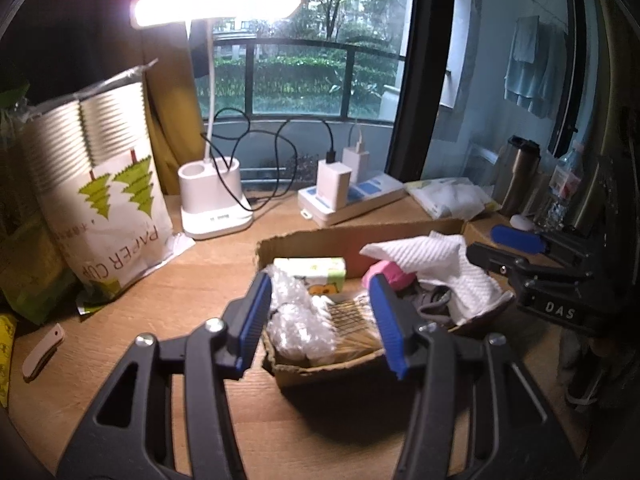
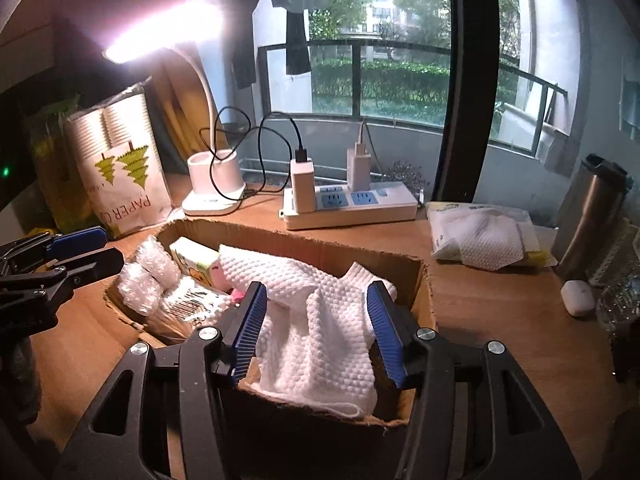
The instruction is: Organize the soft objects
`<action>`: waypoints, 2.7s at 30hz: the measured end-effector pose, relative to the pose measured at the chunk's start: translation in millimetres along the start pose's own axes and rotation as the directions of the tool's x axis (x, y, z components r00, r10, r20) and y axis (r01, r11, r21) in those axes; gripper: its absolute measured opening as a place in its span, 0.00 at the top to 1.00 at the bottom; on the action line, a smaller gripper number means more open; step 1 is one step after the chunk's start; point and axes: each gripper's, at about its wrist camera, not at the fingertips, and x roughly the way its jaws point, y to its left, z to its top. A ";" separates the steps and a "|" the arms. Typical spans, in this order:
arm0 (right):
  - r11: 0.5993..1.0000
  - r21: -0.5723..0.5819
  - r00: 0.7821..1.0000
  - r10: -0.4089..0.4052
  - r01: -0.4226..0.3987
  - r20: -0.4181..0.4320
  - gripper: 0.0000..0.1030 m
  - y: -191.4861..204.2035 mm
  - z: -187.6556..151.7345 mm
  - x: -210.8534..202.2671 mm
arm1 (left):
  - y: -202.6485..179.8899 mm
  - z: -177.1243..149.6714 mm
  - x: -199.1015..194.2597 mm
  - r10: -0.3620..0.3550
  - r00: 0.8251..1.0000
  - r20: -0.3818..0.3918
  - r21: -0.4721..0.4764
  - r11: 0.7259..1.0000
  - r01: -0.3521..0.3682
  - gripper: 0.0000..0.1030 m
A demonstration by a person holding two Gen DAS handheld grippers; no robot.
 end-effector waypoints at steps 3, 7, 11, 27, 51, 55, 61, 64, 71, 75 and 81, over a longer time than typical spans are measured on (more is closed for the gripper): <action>1.000 -0.002 1.000 -0.001 0.001 0.013 0.46 1.3 0.5 -10.6 | -3.3 0.7 -9.2 -0.002 1.000 0.014 0.005 1.000 0.002 0.49; 1.000 -0.006 1.000 -0.003 0.003 0.024 0.46 4.2 -0.5 -23.8 | -8.0 0.0 -21.2 -0.005 1.000 0.030 0.010 1.000 0.005 0.48; 1.000 -0.010 0.999 -0.008 0.008 0.035 0.46 7.9 -2.5 -37.1 | -11.3 -3.6 -33.9 -0.009 0.999 0.042 0.006 1.000 0.008 0.48; 1.000 -0.011 0.996 -0.028 0.029 0.079 0.46 21.2 -20.3 -96.7 | -29.3 -13.9 -93.0 -0.037 0.992 0.118 0.010 0.999 0.037 0.27; 0.998 -0.014 0.974 -0.055 0.059 0.220 0.43 39.5 -36.7 -208.3 | -63.2 -28.8 -194.8 -0.059 0.962 0.268 0.076 0.996 0.040 0.26; 0.998 -0.012 0.962 -0.058 0.064 0.268 0.28 42.6 -35.6 -234.6 | -71.2 -24.8 -218.4 -0.068 0.947 0.315 0.091 0.995 0.042 0.16; 0.996 0.007 0.950 -0.090 0.092 0.298 0.25 40.5 -34.1 -259.9 | -73.2 -16.2 -245.8 -0.059 0.924 0.378 0.093 0.995 0.026 0.03; 0.995 0.018 0.948 -0.099 0.098 0.303 0.25 38.6 -30.9 -270.4 | -71.3 -9.9 -255.1 -0.040 0.916 0.399 0.081 0.997 0.008 0.02; 0.991 0.034 0.929 -0.131 0.127 0.346 0.24 38.7 -23.1 -288.2 | -66.1 3.7 -261.7 0.007 0.911 0.412 0.042 0.999 -0.026 0.02; 0.989 0.032 0.917 -0.148 0.146 0.370 0.24 38.7 -19.1 -296.7 | -64.3 5.9 -264.2 0.010 0.907 0.420 0.038 0.999 -0.028 0.02; 0.987 0.031 0.910 -0.160 0.160 0.382 0.24 38.9 -17.3 -300.9 | -63.3 6.5 -267.0 0.035 0.899 0.436 0.022 0.999 -0.049 0.02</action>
